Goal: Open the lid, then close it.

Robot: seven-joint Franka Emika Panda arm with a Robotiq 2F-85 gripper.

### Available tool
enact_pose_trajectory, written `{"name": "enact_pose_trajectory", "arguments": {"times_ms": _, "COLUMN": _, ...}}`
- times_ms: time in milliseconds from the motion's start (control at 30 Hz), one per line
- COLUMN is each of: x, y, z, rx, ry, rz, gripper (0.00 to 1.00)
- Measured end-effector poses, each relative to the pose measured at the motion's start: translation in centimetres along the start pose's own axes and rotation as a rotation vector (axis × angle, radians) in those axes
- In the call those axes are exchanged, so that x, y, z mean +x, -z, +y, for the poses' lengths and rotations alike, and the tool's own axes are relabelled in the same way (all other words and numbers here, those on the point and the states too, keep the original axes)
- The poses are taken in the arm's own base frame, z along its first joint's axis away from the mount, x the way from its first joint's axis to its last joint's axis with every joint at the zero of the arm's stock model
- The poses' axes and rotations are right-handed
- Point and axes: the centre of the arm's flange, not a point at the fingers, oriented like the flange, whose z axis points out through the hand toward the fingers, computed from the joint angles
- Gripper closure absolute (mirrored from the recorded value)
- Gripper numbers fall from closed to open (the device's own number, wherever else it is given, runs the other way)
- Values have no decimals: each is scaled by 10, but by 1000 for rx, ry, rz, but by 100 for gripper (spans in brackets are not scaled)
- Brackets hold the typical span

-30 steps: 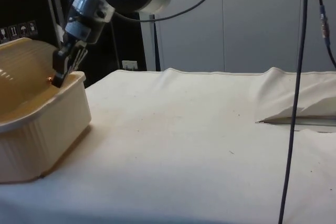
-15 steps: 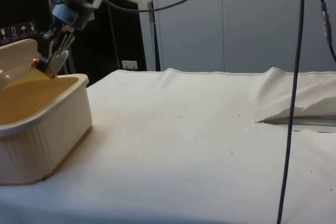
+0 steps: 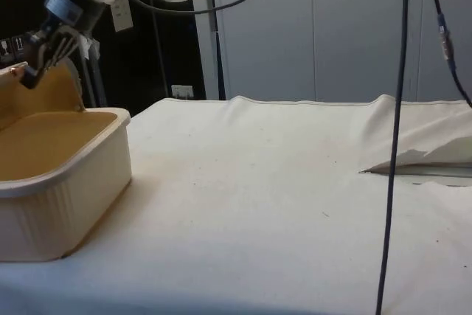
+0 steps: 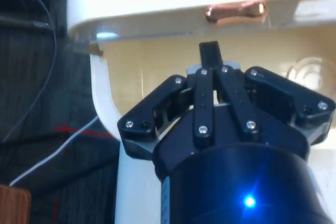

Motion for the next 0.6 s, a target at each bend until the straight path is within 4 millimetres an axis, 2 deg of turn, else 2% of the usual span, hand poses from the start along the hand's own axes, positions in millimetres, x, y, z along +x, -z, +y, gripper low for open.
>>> {"name": "enact_pose_trajectory", "arguments": {"times_ms": 200, "x": 15, "y": -8, "z": 2, "rx": 3, "ry": -3, "rz": 29, "gripper": 100}}
{"name": "enact_pose_trajectory", "arguments": {"times_ms": 600, "x": 21, "y": 18, "z": -1, "rx": -1, "ry": 4, "rz": 49, "gripper": 100}}
